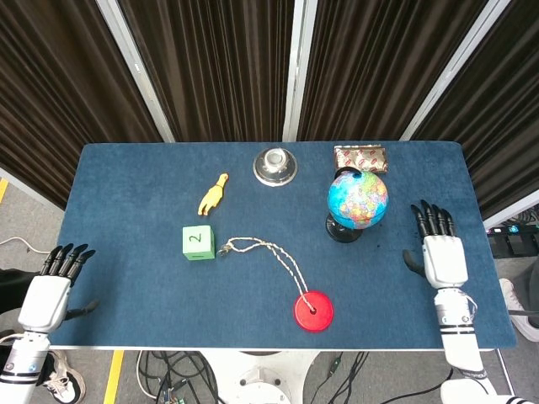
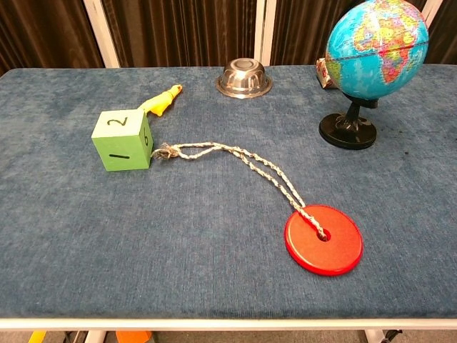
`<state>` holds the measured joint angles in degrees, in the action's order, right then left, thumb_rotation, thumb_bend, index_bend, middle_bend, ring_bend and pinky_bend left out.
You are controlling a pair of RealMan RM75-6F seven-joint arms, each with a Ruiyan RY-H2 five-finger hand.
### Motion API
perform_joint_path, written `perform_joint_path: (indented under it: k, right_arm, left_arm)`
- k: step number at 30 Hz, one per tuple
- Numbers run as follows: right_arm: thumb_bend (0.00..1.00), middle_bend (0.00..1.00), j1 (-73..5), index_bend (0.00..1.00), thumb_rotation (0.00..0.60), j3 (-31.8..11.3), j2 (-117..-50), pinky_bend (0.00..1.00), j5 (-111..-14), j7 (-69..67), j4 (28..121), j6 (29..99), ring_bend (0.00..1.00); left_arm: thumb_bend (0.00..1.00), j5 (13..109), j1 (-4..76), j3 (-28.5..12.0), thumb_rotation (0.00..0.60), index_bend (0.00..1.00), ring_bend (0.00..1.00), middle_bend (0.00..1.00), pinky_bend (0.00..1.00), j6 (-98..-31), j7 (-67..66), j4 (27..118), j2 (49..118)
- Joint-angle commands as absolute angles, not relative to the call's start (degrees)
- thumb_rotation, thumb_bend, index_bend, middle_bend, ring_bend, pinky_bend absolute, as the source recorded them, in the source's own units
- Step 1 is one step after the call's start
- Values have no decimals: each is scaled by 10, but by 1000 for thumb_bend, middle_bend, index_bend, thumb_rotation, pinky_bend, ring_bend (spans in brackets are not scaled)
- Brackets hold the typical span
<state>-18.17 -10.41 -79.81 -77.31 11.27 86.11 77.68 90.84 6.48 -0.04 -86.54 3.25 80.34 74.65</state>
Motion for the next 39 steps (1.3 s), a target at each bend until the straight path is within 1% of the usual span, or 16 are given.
perform_joint_path:
  k: [1, 7, 12, 16, 24, 31, 33, 35, 39]
  right_arm:
    - [233, 0, -191, 0, 600, -69, -801, 0, -886, 81, 844, 811, 0]
    - [234, 0, -207, 0, 600, -49, -812, 0, -957, 95, 849, 824, 0]
    - [233, 0, -221, 0, 600, -52, -817, 0, -952, 106, 851, 799, 0]
    - [234, 0, -228, 0, 600, -60, -820, 0, -930, 107, 847, 779, 0]
    - [223, 0, -212, 0, 600, -76, -820, 0, -867, 129, 850, 776, 0]
    - [212, 0, -186, 0, 600, -118, -809, 0, -722, 159, 887, 756, 0]
    - [212, 0, -181, 0, 600, -127, -806, 0, -695, 168, 893, 757, 0]
    - [212, 0, -178, 0, 600, -129, -803, 0, -688, 170, 895, 762, 0]
    - [212, 0, -173, 0, 600, -122, -802, 0, -705, 163, 890, 776, 0]
  left_arm:
    - [0, 908, 64, -1, 600, 136, 24, 89, 50, -866, 33, 804, 746]
    - [0, 907, 63, -1, 600, 136, 24, 89, 50, -868, 37, 802, 745]
    - [0, 907, 63, -1, 600, 135, 24, 89, 50, -868, 42, 799, 746]
    - [0, 907, 63, -1, 600, 135, 24, 89, 50, -868, 43, 798, 746]
    - [0, 908, 64, -1, 600, 135, 24, 89, 50, -868, 41, 799, 746]
    - [0, 908, 64, -1, 600, 135, 24, 89, 50, -868, 37, 803, 745]
    - [0, 908, 64, -1, 600, 135, 24, 89, 50, -867, 36, 803, 745]
    - [0, 908, 64, -1, 600, 135, 24, 89, 50, -867, 35, 804, 745]
    - [0, 908, 65, -1, 600, 136, 24, 89, 50, -866, 33, 804, 746]
